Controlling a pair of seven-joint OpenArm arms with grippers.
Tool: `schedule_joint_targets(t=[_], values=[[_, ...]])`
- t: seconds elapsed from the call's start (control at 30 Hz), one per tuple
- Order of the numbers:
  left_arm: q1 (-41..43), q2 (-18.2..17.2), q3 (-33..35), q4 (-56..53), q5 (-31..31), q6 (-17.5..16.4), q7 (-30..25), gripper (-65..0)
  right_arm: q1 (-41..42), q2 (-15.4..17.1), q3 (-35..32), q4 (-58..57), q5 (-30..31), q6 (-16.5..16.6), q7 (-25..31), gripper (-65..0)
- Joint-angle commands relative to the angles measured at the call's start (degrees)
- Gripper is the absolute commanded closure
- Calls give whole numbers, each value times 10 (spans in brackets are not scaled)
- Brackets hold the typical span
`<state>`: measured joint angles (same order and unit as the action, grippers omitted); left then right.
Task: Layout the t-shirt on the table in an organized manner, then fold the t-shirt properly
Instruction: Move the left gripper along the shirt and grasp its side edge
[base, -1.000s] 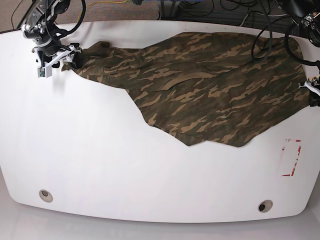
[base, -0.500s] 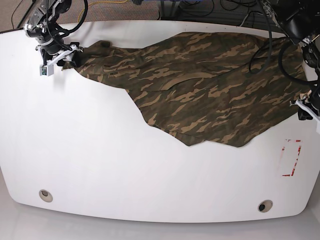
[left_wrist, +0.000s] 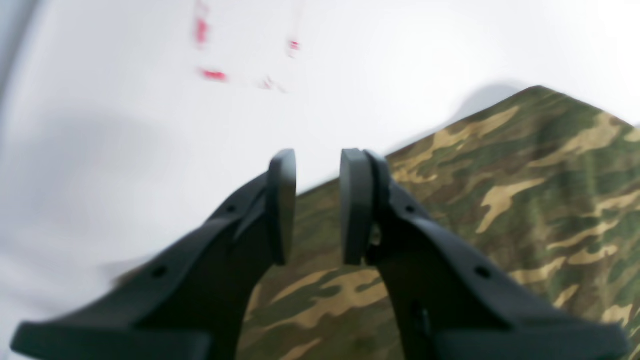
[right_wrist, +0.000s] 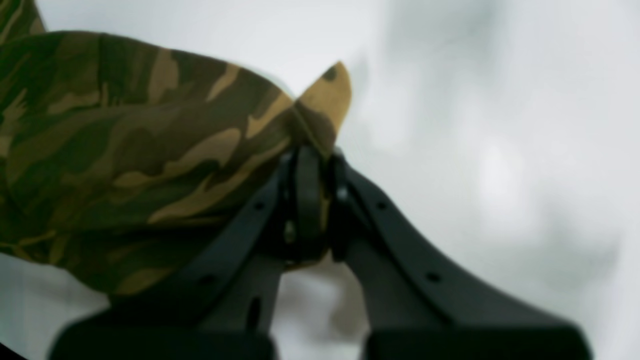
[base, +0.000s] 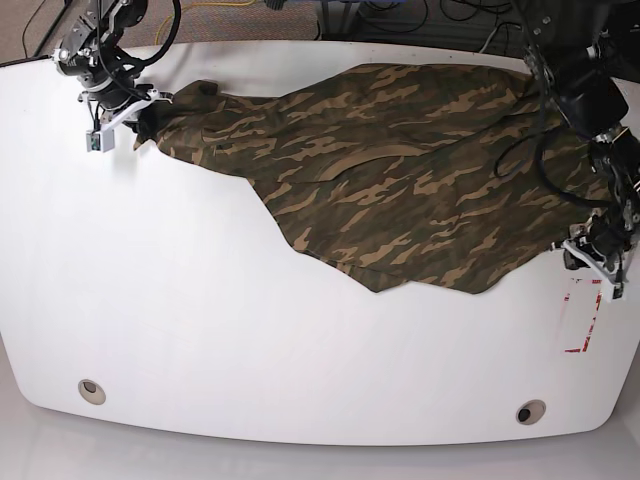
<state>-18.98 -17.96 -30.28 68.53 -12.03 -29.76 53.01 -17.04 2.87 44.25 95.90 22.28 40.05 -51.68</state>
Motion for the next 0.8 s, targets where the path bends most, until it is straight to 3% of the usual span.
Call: schedule_joint_targets(t=[0.0,0.13,0.33,0.4,0.77], values=[[-44,-10,17,-34,-11,0,-37,-147,0,7,1,7,-1,-1,-1,0],[-69,-10,40,-103,-11,0,-72,-171,0,5,0,7,0,-1,-1,0],[-101,-10,65,-172,-13,0,-83,-357,9,4,0,7,0,-1,-1,0],[-102,-9,66,-172,-13,0,-83,-392,10,4,0,7,0,-1,-1,0],[-104,8,112,-175,-13,0,-84,-400,12,4,0,7,4,-1,-1,0]])
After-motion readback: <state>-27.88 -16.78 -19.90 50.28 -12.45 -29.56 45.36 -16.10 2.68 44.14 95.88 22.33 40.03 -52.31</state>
